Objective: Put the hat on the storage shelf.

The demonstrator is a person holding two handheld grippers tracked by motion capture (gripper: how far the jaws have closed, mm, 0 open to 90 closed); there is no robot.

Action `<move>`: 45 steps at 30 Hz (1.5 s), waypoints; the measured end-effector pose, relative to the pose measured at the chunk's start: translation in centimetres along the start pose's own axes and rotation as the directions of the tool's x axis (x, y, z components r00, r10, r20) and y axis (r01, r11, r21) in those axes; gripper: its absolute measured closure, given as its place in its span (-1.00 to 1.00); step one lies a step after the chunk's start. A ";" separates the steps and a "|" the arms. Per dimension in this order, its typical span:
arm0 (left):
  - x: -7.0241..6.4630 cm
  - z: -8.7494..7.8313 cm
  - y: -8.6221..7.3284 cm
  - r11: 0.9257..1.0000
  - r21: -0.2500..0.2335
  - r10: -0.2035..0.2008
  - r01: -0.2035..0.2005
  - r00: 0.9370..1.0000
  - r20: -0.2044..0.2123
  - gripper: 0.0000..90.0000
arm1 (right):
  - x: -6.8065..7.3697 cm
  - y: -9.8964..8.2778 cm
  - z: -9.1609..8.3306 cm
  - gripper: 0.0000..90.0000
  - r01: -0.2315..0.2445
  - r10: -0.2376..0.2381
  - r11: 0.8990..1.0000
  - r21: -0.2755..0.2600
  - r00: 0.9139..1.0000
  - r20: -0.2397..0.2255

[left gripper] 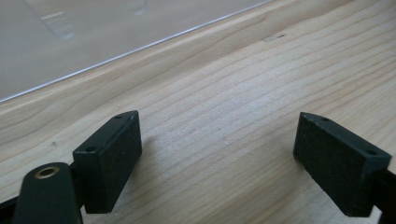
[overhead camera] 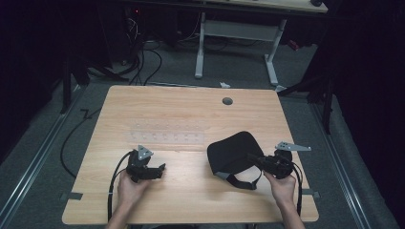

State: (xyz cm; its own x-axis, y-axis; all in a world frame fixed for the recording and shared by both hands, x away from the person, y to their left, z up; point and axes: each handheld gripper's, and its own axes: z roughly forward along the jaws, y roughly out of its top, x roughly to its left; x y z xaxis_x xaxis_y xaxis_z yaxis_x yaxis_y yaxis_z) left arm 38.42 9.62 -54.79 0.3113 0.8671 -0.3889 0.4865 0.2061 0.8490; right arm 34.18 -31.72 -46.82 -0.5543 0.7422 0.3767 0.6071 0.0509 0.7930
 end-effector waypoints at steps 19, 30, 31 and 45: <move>-6.4 -3.6 0.2 0.991 -0.033 0.132 -0.128 0.956 0.261 -0.44 | 3.2 0.2 3.0 0.87 0.035 -0.032 0.998 0.052 0.998 -0.054; -9.3 -3.9 0.4 0.985 -0.053 0.173 -0.165 0.923 0.345 -0.45 | 3.9 0.6 3.4 0.86 0.040 -0.036 0.998 0.051 0.996 -0.077; -9.5 -3.9 0.4 0.986 -0.051 0.167 -0.159 0.920 0.355 -0.45 | 3.9 0.6 3.4 0.86 0.040 -0.035 0.998 0.054 0.996 -0.077; -10.6 -3.2 0.1 0.978 -0.059 0.210 -0.202 0.907 0.366 -0.40 | 5.0 1.3 4.5 0.86 0.047 -0.038 0.993 0.110 0.996 -0.081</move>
State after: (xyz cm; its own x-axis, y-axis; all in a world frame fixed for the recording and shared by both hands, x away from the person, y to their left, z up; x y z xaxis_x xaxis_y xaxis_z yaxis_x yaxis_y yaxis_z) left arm 32.55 1.86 -49.46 0.6829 0.6636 -0.3054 0.3643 0.0530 0.9298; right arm 34.81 -24.94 -46.05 -0.6214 0.6830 0.3838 0.6393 0.1589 0.7523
